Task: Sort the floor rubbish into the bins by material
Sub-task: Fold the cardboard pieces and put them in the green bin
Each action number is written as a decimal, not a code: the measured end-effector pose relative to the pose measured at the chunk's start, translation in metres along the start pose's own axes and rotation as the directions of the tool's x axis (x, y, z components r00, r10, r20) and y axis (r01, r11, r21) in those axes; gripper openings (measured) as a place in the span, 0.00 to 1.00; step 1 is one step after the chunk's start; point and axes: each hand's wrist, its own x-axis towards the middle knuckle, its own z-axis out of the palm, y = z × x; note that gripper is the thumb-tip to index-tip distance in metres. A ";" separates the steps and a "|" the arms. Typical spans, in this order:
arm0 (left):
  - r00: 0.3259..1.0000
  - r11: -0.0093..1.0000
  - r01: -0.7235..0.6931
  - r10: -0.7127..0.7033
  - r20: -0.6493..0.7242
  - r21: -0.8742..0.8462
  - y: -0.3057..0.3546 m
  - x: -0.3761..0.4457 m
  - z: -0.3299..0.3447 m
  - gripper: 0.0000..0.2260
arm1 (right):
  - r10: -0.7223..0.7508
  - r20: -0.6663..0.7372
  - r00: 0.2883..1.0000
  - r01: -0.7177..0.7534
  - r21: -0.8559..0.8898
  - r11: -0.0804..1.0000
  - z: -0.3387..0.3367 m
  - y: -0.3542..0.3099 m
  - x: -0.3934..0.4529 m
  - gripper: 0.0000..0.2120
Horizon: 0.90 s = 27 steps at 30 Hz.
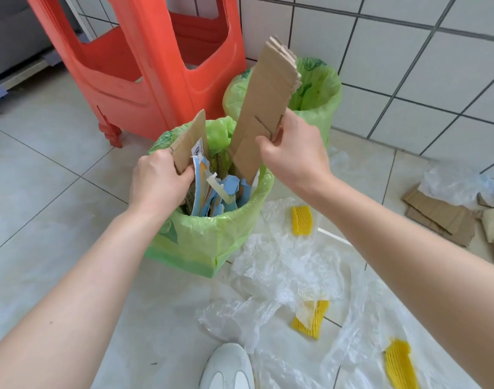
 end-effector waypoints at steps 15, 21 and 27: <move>0.958 0.999 -0.030 0.038 0.284 -0.033 0.015 -0.015 0.010 0.16 | 0.108 0.143 0.984 -0.064 -0.282 0.957 0.041 0.002 -0.013 0.09; 0.990 0.989 -0.043 0.062 0.128 -0.144 0.024 -0.019 -0.003 0.18 | 0.203 0.097 0.974 -0.192 -0.113 0.975 0.021 -0.007 0.006 0.22; 0.982 0.994 -0.084 0.094 0.167 -0.067 0.026 -0.021 0.007 0.28 | 0.066 -0.104 0.992 -0.077 -0.106 0.991 0.006 0.000 0.016 0.19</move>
